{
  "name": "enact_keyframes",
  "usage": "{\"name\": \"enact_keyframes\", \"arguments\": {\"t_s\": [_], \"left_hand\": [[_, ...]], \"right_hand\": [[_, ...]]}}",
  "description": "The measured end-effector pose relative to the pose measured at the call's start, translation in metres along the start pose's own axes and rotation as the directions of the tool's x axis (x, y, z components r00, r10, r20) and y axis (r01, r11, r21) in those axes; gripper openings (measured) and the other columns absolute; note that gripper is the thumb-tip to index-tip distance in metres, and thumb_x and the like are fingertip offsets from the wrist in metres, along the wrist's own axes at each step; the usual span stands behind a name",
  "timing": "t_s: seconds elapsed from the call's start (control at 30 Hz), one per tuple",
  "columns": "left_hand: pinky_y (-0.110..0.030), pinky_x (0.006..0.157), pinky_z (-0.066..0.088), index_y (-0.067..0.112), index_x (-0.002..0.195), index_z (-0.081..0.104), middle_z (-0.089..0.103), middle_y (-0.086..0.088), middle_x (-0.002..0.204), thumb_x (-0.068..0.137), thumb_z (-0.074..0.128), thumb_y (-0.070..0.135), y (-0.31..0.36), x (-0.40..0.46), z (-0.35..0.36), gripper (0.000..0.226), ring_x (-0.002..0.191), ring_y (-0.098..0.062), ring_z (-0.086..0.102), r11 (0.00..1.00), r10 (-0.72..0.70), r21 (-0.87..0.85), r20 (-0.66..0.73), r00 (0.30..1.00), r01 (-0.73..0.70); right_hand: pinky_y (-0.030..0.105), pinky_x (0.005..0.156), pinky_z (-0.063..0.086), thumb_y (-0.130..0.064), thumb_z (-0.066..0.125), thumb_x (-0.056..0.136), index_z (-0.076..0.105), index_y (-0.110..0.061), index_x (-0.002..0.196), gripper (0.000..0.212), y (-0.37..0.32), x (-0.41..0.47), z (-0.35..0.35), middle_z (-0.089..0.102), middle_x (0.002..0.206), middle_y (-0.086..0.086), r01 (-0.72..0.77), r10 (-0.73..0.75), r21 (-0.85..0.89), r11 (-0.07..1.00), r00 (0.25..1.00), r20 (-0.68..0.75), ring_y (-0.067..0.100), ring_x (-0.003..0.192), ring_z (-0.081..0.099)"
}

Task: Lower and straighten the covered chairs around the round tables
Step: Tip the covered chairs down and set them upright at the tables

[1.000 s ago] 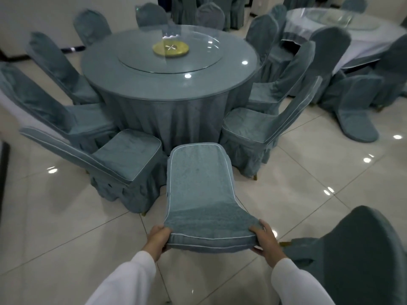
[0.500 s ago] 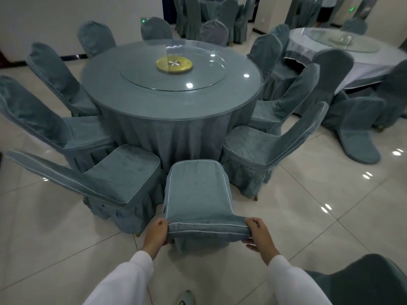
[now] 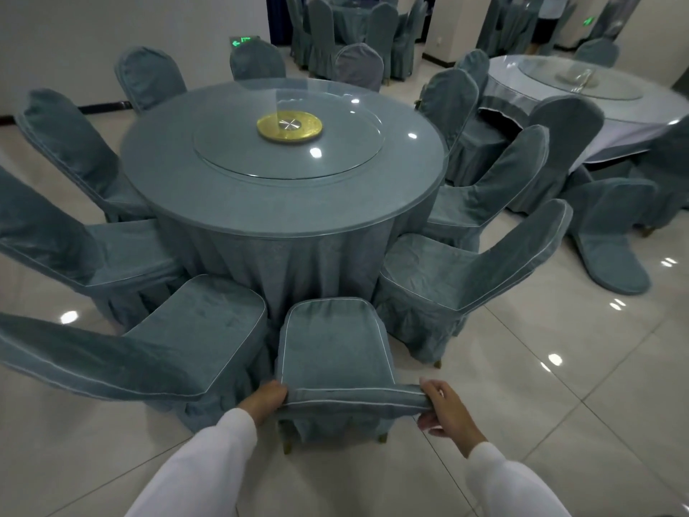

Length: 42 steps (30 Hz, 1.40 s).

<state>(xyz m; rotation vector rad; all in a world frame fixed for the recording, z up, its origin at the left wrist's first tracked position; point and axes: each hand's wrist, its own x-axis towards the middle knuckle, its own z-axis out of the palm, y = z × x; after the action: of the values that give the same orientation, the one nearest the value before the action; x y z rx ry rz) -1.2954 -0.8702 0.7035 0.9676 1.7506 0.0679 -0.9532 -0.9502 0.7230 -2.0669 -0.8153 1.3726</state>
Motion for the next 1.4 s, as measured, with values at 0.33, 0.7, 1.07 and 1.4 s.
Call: {"name": "enact_keyframes", "arguments": {"t_s": [0.33, 0.7, 1.07, 1.4], "left_hand": [[-0.033, 0.076, 0.046, 0.009, 0.087, 0.064, 0.064, -0.004, 0.087, 0.095, 0.052, 0.021, 0.099, 0.007, 0.030, 0.019, 0.080, -0.021, 0.055, 0.956, 0.266, 0.145, -0.048, 0.963, -0.256], [-0.028, 0.062, 0.045, 0.013, 0.096, 0.068, 0.073, -0.011, 0.090, 0.099, 0.048, 0.010, 0.223, -0.026, 0.152, 0.020, 0.069, -0.016, 0.063, 0.926, 0.342, -0.146, -0.067, 0.937, -0.348], [-0.030, 0.064, 0.047, 0.013, 0.097, 0.069, 0.075, -0.005, 0.082, 0.101, 0.046, 0.009, 0.340, -0.025, 0.226, 0.024, 0.071, -0.016, 0.065, 0.880, 0.428, -0.188, -0.091, 0.899, -0.437], [-0.027, 0.058, 0.049, 0.012, 0.099, 0.067, 0.076, -0.009, 0.086, 0.100, 0.049, 0.008, 0.454, 0.039, 0.263, 0.019, 0.068, -0.016, 0.066, 0.851, 0.485, -0.203, -0.055, 0.873, -0.485]], "right_hand": [[0.027, 0.066, 0.053, -0.040, 0.055, 0.102, 0.063, -0.021, 0.111, 0.022, -0.030, 0.058, -0.075, 0.069, 0.101, 0.004, 0.033, -0.028, -0.302, 0.953, 0.999, 0.019, 0.020, 0.087, 0.067], [0.029, 0.070, 0.058, -0.026, 0.054, 0.103, 0.066, -0.022, 0.103, 0.013, -0.057, 0.114, -0.208, 0.075, 0.093, 0.005, 0.191, -0.164, -0.206, 0.960, 0.976, 0.141, 0.018, 0.079, 0.071], [0.029, 0.063, 0.057, -0.016, 0.054, 0.104, 0.069, -0.010, 0.107, 0.016, -0.076, 0.168, -0.309, 0.075, 0.091, 0.012, 0.241, -0.237, -0.047, 0.969, 0.968, 0.080, 0.024, 0.075, 0.070], [0.025, 0.067, 0.058, -0.017, 0.051, 0.105, 0.068, -0.017, 0.105, 0.017, -0.130, 0.253, -0.369, 0.075, 0.091, 0.008, 0.297, -0.297, -0.029, 0.954, 0.955, 0.001, 0.022, 0.080, 0.074]]}}
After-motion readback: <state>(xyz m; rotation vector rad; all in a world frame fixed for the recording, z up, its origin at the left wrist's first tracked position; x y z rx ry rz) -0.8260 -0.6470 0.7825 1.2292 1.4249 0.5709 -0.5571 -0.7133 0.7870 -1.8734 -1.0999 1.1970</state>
